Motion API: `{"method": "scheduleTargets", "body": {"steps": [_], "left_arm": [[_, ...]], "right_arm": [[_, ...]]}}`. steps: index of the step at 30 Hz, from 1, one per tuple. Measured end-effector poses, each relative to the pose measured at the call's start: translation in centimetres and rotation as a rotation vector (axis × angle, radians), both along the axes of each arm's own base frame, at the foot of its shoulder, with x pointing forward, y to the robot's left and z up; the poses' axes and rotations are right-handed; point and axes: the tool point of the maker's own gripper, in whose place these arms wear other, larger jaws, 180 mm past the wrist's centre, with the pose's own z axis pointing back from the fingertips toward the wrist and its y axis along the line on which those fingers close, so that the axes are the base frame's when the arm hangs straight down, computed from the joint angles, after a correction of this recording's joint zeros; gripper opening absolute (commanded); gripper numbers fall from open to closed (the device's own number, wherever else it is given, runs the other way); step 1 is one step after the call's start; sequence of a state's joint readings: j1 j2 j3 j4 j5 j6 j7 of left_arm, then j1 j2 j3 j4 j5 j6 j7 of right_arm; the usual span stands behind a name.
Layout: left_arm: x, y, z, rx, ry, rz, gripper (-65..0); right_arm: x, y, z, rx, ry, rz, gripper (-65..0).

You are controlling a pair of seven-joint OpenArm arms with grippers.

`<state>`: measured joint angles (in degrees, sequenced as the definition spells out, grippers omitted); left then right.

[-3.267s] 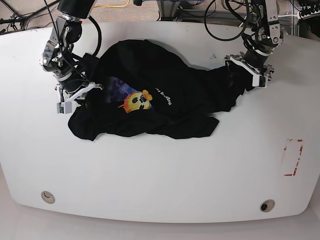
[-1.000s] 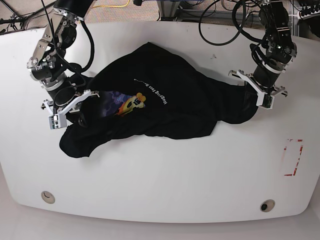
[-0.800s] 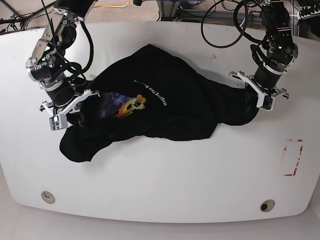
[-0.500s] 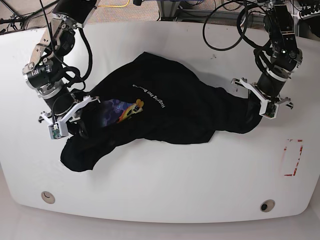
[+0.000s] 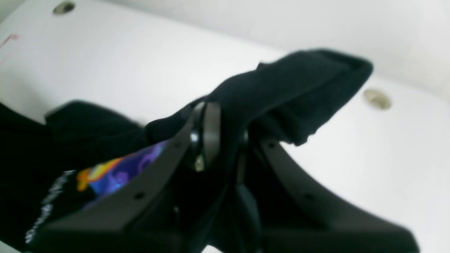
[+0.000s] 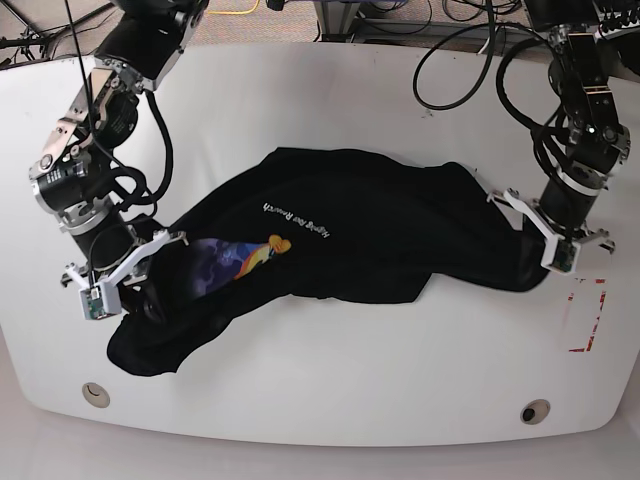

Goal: Fold the T-shirt properly
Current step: 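Lift the shirt with both grippers and stretch it apart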

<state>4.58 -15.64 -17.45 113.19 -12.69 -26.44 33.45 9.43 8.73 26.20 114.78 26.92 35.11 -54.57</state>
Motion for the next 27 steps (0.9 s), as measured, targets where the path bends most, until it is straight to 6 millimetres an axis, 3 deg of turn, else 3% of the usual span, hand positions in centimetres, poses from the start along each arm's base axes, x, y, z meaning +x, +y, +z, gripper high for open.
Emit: {"method": "scheduleTargets", "body": {"steps": [11,17,19,24,27], "left_arm": [[4.5,4.9,3.7,-0.002,-0.009,0.176,-65.0],[6.0,4.5,8.2,-0.007,-0.114,0.160,-64.6],[6.5,4.7,8.5,0.030,-0.070,0.185,-64.6],[7.4,3.5,14.5,0.014,-0.239,0.139,-64.8],[7.2,3.7,16.2,0.029,-0.281,0.142,-64.8]], "right_arm": [[3.4,0.6,2.5,0.009,-0.035,0.007,-63.7],[5.0,1.7,6.6,-0.029,-0.140,0.068,-63.7],[6.4,2.1,7.5,-0.069,-0.140,0.106,-63.7],[8.2,2.1,11.0,-0.104,-0.188,0.113,-64.0],[8.4,2.1,13.2,-0.127,-0.233,0.127,-64.1]]}}
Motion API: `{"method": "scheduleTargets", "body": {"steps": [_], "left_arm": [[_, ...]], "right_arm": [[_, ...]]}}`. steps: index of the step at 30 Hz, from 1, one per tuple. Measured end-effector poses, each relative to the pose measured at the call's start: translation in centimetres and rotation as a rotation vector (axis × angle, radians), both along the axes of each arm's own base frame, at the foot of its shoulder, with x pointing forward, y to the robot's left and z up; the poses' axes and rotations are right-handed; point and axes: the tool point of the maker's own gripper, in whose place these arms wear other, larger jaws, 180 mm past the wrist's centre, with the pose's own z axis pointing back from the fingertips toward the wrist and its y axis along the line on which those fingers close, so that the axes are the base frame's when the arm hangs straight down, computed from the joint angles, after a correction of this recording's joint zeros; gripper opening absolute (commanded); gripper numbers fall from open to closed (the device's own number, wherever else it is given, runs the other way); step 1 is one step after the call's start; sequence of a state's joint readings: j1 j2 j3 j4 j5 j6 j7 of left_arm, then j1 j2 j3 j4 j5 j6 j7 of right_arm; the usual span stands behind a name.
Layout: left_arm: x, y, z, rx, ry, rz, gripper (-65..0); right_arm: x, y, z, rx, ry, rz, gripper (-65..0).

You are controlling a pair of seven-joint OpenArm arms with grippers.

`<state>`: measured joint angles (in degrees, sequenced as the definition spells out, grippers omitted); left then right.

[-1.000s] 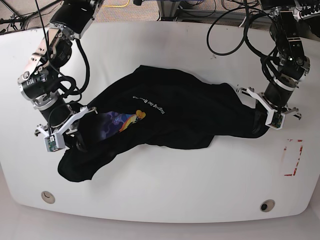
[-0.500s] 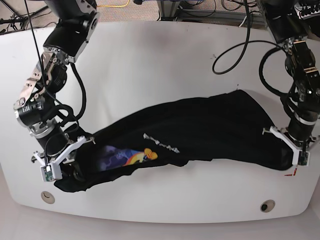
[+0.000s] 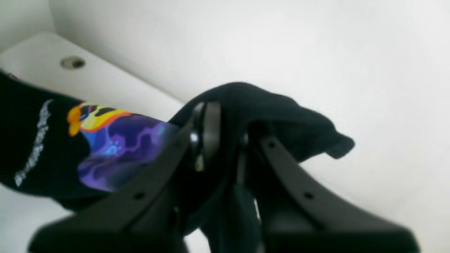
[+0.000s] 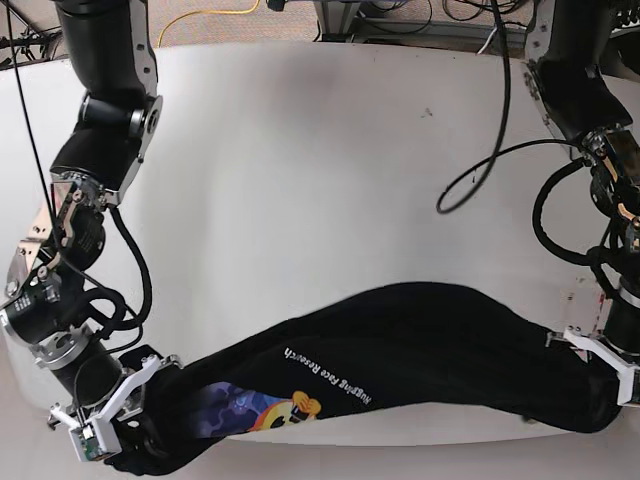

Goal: Fold the T-shirt properly
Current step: 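Lift the shirt with both grippers and stretch it apart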

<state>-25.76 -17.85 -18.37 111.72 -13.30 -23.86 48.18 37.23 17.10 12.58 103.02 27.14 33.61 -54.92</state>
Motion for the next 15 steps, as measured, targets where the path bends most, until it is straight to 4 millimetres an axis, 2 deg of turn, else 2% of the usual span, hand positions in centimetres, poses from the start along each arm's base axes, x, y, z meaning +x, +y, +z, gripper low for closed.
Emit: {"method": "scheduleTargets", "body": {"steps": [3,4,8,10,12,15], "left_arm": [[0.0,1.1,1.1,0.017,0.006,0.053,-64.7],[0.1,1.2,1.6,0.019,0.003,0.059,-64.7],[-0.2,0.9,4.7,0.029,-0.087,0.039,-64.6],[-0.3,1.0,5.3,0.040,-0.101,0.043,-64.6],[-0.3,1.4,5.1,0.044,-0.085,0.053,-64.6],[0.2,1.6,3.9,0.067,-0.031,0.049,-64.6]], "right_arm": [[0.5,-0.1,2.0,-0.056,-0.015,-0.003,-64.1],[0.7,-0.6,2.0,-0.089,0.006,-0.026,-64.1],[0.7,-0.5,5.9,-0.082,-0.091,-0.015,-64.2],[0.5,-0.5,7.0,-0.086,-0.122,-0.005,-64.2],[0.4,-0.6,7.2,-0.094,-0.126,-0.007,-64.0],[0.5,-1.6,6.5,-0.113,-0.090,-0.037,-63.7]]}}
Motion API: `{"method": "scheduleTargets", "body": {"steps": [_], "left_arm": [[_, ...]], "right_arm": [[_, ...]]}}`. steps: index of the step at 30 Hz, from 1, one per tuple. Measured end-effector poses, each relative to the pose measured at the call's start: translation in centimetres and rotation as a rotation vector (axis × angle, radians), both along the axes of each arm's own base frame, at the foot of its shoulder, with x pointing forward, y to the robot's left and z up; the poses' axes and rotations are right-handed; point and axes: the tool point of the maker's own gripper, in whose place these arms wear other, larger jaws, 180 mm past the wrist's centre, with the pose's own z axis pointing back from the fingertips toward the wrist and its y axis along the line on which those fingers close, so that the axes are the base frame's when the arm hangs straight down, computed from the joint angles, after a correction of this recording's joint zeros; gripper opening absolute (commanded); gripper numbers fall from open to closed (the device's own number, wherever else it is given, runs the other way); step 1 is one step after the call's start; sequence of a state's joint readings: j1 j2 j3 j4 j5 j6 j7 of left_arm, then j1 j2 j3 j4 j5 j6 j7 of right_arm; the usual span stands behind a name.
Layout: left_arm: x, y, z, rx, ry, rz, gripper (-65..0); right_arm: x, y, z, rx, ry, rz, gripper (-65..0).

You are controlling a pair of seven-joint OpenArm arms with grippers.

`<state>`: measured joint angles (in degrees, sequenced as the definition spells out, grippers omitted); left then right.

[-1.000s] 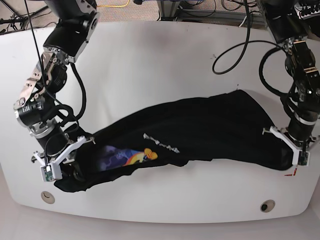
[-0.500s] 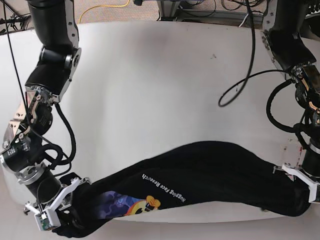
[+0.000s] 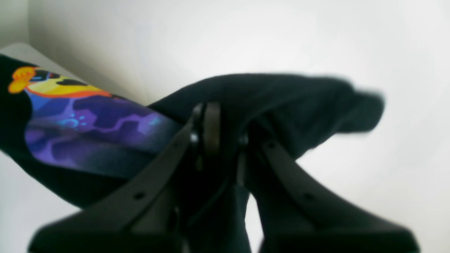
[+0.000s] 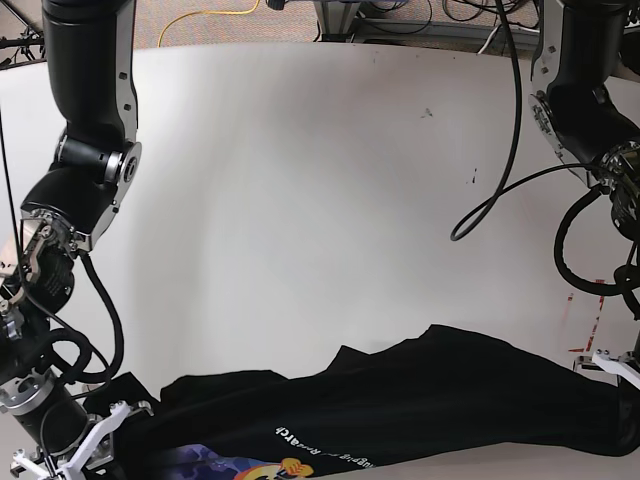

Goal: Fold the T-shirt properly
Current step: 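Lift the shirt with both grippers and stretch it apart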

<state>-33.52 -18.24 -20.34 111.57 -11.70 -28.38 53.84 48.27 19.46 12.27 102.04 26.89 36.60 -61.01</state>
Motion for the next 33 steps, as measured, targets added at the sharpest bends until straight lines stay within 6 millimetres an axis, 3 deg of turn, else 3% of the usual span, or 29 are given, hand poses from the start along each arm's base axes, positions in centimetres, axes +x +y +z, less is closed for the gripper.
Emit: {"method": "scheduleTargets", "body": {"steps": [4,15,20,27,33], "left_arm": [[0.5,0.4,-1.3,-0.007,0.056,0.007,-64.5],[2.4,1.5,-0.5,-0.040,0.076,-0.003,-64.6],[3.1,2.3,0.9,-0.065,0.057,0.001,-64.7],[3.5,5.5,5.3,-0.172,-0.046,0.040,-64.7],[3.5,7.4,5.2,-0.255,-0.079,0.050,-64.9]], "right_arm": [[0.1,-0.7,-0.7,-0.024,0.025,-0.014,-63.6],[1.1,-2.5,-0.8,-0.047,0.068,-0.036,-63.5],[1.7,-2.7,-0.4,-0.024,0.077,-0.037,-63.3],[3.3,-2.3,0.6,0.033,0.096,-0.020,-63.3],[3.4,-1.5,0.8,0.036,0.097,-0.001,-63.5]]}}
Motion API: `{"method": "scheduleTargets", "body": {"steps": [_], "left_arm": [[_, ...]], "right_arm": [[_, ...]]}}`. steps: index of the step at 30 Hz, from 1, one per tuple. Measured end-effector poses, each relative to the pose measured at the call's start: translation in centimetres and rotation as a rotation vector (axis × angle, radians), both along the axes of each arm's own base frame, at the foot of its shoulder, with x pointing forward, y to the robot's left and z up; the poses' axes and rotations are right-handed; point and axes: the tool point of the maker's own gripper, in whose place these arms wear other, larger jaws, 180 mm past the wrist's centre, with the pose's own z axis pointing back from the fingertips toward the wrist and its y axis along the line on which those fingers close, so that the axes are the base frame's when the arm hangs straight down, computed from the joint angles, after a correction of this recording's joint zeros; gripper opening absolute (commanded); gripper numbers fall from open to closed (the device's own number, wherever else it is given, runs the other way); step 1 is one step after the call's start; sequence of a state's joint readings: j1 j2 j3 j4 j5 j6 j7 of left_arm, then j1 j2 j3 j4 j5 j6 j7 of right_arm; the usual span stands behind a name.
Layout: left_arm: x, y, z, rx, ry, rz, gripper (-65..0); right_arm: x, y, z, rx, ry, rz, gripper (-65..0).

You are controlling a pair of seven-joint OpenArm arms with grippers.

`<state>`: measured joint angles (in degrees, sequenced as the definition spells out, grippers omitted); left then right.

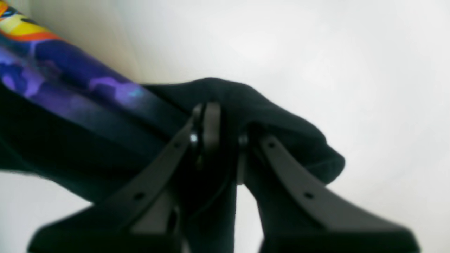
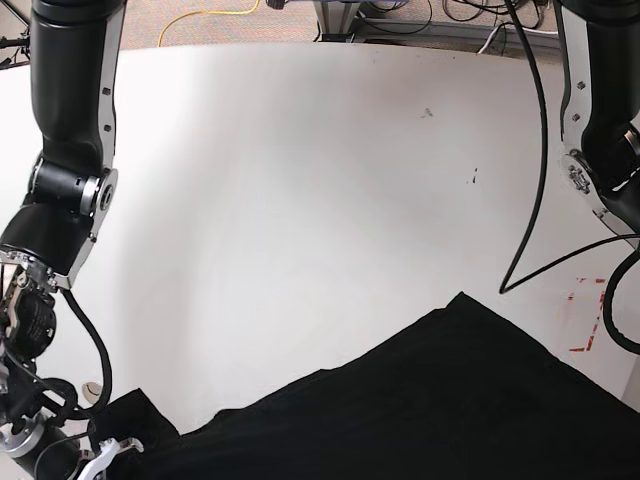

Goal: Fold the T-shirt properly
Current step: 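Lift the shirt with both grippers and stretch it apart, then swing the held shirt back and lay it flat on the table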

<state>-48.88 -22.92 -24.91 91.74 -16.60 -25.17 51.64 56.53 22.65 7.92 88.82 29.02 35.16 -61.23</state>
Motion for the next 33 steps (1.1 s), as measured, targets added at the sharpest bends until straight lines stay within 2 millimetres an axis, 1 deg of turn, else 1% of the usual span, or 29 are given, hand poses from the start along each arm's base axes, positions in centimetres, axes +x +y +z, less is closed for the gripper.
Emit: {"method": "scheduleTargets", "body": {"steps": [1,3,5,8,11,14,16,19,20,21,22,23,24,26,30,32,33], "left_arm": [[0.1,0.3,-0.5,-0.007,0.014,0.012,-64.9],[0.1,0.0,-1.4,-0.003,0.032,0.004,-64.8],[0.1,-0.1,-2.4,-0.001,0.054,0.004,-64.8],[-0.2,-0.5,-4.3,0.026,0.105,0.009,-64.9],[-0.6,-1.9,-6.3,0.072,0.162,-0.010,-65.0],[-1.2,-3.2,-7.9,0.108,0.198,-0.032,-65.0],[-1.7,-3.6,-8.8,0.124,0.222,-0.037,-65.0],[-2.5,-4.0,-10.0,0.155,0.264,-0.033,-65.0],[-2.9,-4.2,-10.8,0.166,0.288,-0.033,-65.0],[-3.8,-4.7,-11.6,0.194,0.322,-0.025,-65.0],[-4.4,-5.0,-12.8,0.212,0.354,-0.029,-65.0],[-5.0,-5.7,-13.3,0.228,0.361,-0.050,-65.0],[-5.2,-6.0,-14.4,0.216,0.383,-0.071,-65.0],[-5.6,-6.2,-16.2,0.206,0.433,-0.075,-65.0],[-6.0,-6.7,-18.8,0.171,0.473,-0.094,-65.0],[-6.5,-7.0,-20.2,0.132,0.468,-0.120,-65.0],[-6.9,-7.0,-21.2,0.127,0.491,-0.122,-65.0]], "right_arm": [[0.0,-0.1,-0.5,-0.005,0.013,-0.004,-63.5],[-0.1,0.0,-1.4,-0.006,0.029,-0.002,-63.5],[-0.4,-0.1,-2.7,-0.014,0.056,-0.008,-63.5],[-1.0,0.1,-5.5,-0.034,0.109,-0.010,-63.8],[-2.5,0.2,-9.1,-0.064,0.174,-0.013,-63.9],[-4.0,0.0,-11.7,-0.086,0.221,-0.031,-63.9],[-5.0,-0.2,-12.3,-0.091,0.219,-0.039,-63.9],[-6.2,-0.6,-12.4,-0.087,0.196,-0.058,-63.4],[-6.7,-1.1,-12.6,-0.077,0.192,-0.072,-63.4],[-7.6,-2.4,-13.1,-0.037,0.189,-0.110,-63.4],[-8.2,-2.2,-12.4,-0.013,0.153,-0.103,-63.4],[-9.0,-2.9,-13.0,0.008,0.153,-0.120,-63.3],[-9.4,-3.3,-13.7,-0.001,0.171,-0.137,-63.3],[-10.3,-4.9,-16.3,-0.027,0.259,-0.198,-63.3],[-11.2,-5.4,-18.8,0.021,0.318,-0.212,-63.3],[-12.1,-5.9,-20.4,0.054,0.348,-0.228,-63.2],[-12.3,-5.6,-20.4,0.071,0.335,-0.211,-63.3]]}}
